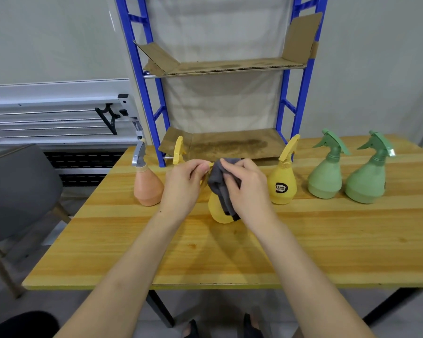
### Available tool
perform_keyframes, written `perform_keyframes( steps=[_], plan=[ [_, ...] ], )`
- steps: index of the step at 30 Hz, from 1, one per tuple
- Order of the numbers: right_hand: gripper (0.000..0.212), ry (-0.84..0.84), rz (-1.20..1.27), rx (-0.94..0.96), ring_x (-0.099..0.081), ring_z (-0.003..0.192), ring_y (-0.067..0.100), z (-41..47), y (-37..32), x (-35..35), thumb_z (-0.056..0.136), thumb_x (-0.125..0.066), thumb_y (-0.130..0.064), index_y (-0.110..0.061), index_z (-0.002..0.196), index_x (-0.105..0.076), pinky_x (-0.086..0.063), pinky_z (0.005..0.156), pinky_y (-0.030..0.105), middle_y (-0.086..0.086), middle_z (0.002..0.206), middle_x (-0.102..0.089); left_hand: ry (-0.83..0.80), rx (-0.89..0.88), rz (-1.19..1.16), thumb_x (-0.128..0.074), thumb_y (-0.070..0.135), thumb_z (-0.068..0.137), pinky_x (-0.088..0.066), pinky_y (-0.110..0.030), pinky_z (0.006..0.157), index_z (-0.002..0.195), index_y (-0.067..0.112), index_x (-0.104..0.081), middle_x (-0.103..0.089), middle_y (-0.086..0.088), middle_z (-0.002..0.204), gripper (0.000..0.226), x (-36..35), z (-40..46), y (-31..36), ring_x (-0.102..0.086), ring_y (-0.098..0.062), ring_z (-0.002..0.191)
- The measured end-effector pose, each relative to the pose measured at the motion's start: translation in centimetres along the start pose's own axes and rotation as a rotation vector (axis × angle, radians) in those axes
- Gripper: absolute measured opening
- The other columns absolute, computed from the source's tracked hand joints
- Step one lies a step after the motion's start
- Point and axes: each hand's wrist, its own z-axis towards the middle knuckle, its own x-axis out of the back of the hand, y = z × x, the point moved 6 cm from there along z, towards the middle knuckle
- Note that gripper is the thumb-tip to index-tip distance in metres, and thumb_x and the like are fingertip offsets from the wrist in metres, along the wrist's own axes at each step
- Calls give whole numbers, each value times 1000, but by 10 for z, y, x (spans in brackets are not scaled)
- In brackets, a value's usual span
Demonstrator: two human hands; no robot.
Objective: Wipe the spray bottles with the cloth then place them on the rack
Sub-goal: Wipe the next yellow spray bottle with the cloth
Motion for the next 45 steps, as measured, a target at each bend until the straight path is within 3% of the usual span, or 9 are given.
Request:
perform_keyframes(
  steps=[4, 9, 17, 23, 27, 32, 38, 42, 45],
  plan=[
    [27, -19, 37, -169, -57, 88, 2, -29, 35, -7, 95, -67, -8, -18, 119, -75, -38, 81, 6, -11, 93, -56, 12, -2, 20, -52, 27, 105, -56, -34, 85, 111, 21, -75, -73, 10, 90, 24, 1, 0, 3, -68, -8, 89],
    [28, -98, 39, -334, -63, 99, 11, -56, 69, -11, 96, -67, -9, -15, 122, -73, -40, 83, 3, -1, 104, -62, 2, -21, 43, -50, 25, 107, -54, -33, 83, 109, 20, -76, -73, 9, 90, 26, 0, 1, 3, -67, -10, 89],
    [28, -12, 175, -322, -62, 97, 3, -29, 51, -9, 95, -67, -13, -21, 121, -74, -43, 85, 11, -10, 103, -65, -69, 19, 57, -44, 23, 108, -55, -36, 85, 108, 20, -74, -72, 6, 94, 31, 4, 13, -5, -66, -13, 92],
    [23, -221, 104, -365, -59, 97, 12, -55, 69, -29, 98, -63, -10, -13, 118, -75, -38, 79, 6, 0, 100, -60, -42, 31, 26, -44, 22, 109, -51, -26, 78, 102, 24, -73, -70, 8, 88, 30, 14, 15, -17, -61, -3, 83],
    [20, -330, -58, -403, -61, 101, 20, -61, 84, -34, 99, -63, -15, -9, 115, -74, -38, 77, 21, 1, 102, -60, -36, 43, 16, -45, 22, 108, -49, -24, 76, 100, 27, -73, -71, 2, 87, 29, 19, 16, -18, -59, -5, 81],
    [18, -194, 82, -313, -59, 89, 8, -32, 50, -26, 98, -64, -13, -17, 108, -79, -39, 75, 13, -5, 98, -64, -48, 50, 38, -45, 22, 108, -44, -14, 72, 101, 27, -72, -65, 12, 82, 28, 21, 16, -16, -56, 6, 75],
    [21, -204, 216, -351, -55, 86, -2, -38, 49, -35, 97, -65, -14, -19, 114, -77, -38, 77, 12, -9, 94, -57, -58, 86, 1, -45, 23, 109, -50, -21, 82, 105, 24, -73, -72, 5, 93, 28, 21, 16, -20, -62, -7, 88],
    [23, -333, -40, -386, -54, 91, 10, -60, 81, -36, 97, -68, -18, -15, 118, -73, -35, 70, 9, -5, 98, -56, -69, 106, -52, -44, 24, 109, -55, -41, 92, 105, 26, -73, -72, 1, 97, 29, 19, 18, -24, -65, -18, 95],
    [29, -364, -157, -357, -56, 100, 18, -64, 84, -34, 96, -68, -19, -17, 125, -71, -33, 75, 18, 1, 107, -57, -56, 123, -63, -44, 26, 109, -55, -44, 93, 114, 26, -72, -72, 3, 99, 28, 20, 15, -25, -65, -16, 96]
  ],
)
